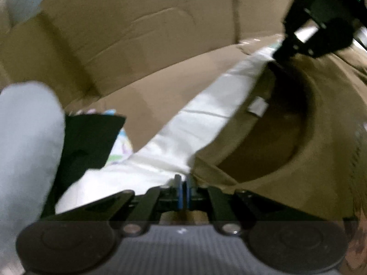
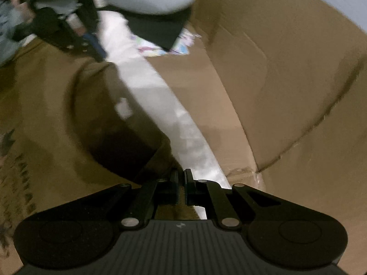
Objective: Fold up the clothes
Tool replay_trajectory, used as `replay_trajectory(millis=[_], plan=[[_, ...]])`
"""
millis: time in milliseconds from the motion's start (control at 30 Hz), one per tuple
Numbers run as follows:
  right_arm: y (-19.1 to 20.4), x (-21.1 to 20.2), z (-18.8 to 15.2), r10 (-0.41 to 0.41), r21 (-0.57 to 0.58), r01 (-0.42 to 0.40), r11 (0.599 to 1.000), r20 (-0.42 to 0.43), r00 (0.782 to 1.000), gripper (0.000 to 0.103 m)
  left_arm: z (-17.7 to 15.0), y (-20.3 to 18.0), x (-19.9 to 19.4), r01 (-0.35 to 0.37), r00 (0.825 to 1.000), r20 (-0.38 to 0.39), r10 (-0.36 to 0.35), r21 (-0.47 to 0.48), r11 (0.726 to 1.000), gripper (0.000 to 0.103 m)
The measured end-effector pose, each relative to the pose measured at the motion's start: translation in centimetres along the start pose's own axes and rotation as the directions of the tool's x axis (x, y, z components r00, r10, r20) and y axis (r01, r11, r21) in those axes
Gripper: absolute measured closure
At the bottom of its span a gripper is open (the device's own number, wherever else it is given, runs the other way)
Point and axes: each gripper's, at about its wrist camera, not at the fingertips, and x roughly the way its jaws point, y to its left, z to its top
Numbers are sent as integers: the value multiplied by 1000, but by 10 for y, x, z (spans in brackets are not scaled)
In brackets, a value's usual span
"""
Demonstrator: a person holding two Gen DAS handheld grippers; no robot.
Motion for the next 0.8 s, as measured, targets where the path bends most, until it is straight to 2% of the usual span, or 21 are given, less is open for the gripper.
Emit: replay_trajectory(millis=[67, 133, 300, 467, 567, 667, 700, 767, 800], plan=[[-6, 2, 0, -21, 61, 21, 998, -4, 1000, 100, 1, 9, -4, -41, 999, 13, 42, -70, 997, 99], [-12, -3, -1, -23, 126, 22, 992, 8, 1000, 99, 3, 22, -13, -46, 998, 32, 50, -134, 990, 96], [-12, -30, -1, -4, 144, -5, 990, 60, 998, 98, 9, 32, -36, -17, 996, 78, 35, -229, 973, 94], [-7, -40, -1, 13, 225, -32, 974, 86, 996, 98, 17, 16, -46, 22, 991, 131, 27, -363, 932, 90], [1, -37, -1, 16, 268, -30, 963, 56, 998, 98, 19, -1, -34, -9, 994, 100, 55, -408, 913, 81], [3, -29, -2, 27, 324, -37, 945, 38, 999, 97, 16, -15, -21, -37, 996, 54, 68, -444, 895, 79], [3, -27, -3, 29, 339, -40, 940, 38, 999, 95, 14, -18, -16, -48, 996, 40, 74, -454, 889, 78], [6, -24, -5, 28, 359, -40, 933, 39, 999, 79, 11, -22, -10, -72, 996, 15, 89, -474, 877, 68], [6, -22, -5, 26, 365, -38, 930, 37, 999, 72, 10, -24, -8, -85, 995, 5, 99, -484, 871, 66]])
